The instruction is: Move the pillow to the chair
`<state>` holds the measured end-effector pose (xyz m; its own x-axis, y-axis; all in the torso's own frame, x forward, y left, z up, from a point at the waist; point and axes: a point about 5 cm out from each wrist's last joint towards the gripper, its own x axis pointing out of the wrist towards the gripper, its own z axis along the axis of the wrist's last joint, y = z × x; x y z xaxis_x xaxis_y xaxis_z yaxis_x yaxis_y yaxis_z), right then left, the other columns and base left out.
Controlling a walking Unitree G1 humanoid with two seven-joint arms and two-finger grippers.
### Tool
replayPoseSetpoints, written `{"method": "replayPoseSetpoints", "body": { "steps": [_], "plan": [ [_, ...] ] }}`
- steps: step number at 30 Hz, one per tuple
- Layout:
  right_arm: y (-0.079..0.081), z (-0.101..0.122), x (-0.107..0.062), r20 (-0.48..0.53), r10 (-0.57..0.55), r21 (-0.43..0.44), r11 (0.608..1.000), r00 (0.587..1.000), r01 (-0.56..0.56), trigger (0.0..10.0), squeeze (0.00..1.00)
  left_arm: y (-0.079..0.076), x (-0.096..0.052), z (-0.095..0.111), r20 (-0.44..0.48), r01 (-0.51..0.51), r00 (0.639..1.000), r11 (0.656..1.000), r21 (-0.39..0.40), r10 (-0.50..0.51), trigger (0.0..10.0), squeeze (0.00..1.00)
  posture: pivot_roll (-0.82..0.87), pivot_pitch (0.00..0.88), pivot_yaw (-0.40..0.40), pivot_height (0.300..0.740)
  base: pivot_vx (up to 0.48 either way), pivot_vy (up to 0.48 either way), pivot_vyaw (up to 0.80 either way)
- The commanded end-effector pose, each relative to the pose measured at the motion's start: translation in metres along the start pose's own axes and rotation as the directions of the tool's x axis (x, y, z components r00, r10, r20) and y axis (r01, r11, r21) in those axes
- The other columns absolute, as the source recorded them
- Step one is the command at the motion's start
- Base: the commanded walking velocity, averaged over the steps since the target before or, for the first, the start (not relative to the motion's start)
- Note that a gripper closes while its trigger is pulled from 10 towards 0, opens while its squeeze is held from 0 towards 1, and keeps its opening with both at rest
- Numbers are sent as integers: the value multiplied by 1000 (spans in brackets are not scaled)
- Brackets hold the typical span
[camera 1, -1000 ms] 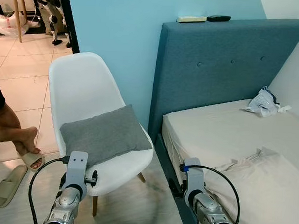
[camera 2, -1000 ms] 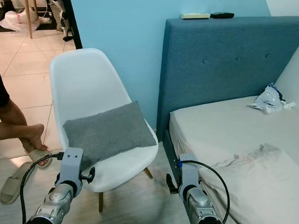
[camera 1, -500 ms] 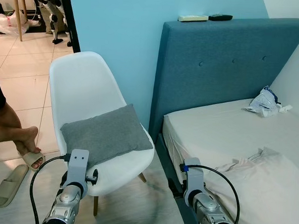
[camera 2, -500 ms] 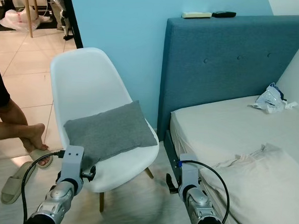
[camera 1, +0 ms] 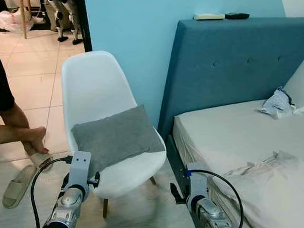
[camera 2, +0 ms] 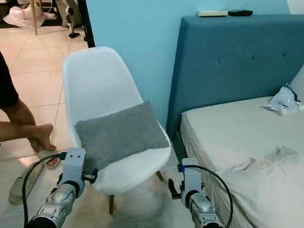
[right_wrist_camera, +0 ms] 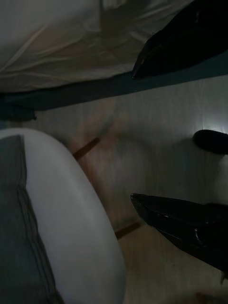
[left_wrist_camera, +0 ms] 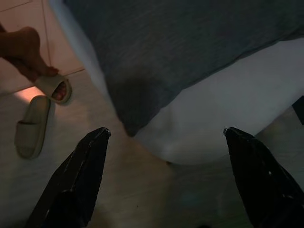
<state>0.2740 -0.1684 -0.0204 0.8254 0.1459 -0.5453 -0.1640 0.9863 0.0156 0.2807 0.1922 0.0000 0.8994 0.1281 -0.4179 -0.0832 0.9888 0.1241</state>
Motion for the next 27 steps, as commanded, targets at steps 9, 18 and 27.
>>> {"method": "replayPoseSetpoints", "body": {
  "steps": [9, 18, 27],
  "plan": [
    [1, -16, -4, -60, 5, -7, 1000, 998, -5, 10000, 0, 3, -4, -19, -78, -31, 997, 995, -91, 24, 10000, 0, -1, 22, -47, 740, 0, 0, 0],
    [2, -28, -7, -124, -15, 12, 1000, 992, 17, 10000, 0, 2, -9, -33, -122, 14, 992, 999, -36, -18, 10000, 0, 4, 19, -49, 740, 0, -311, 0],
    [9, -30, -5, -154, -20, 14, 1000, 988, 22, 10000, 0, 14, -12, -45, -200, -35, 979, 999, 26, 40, 10000, 0, 22, 24, -60, 740, 0, 0, 0]
  ]
}}
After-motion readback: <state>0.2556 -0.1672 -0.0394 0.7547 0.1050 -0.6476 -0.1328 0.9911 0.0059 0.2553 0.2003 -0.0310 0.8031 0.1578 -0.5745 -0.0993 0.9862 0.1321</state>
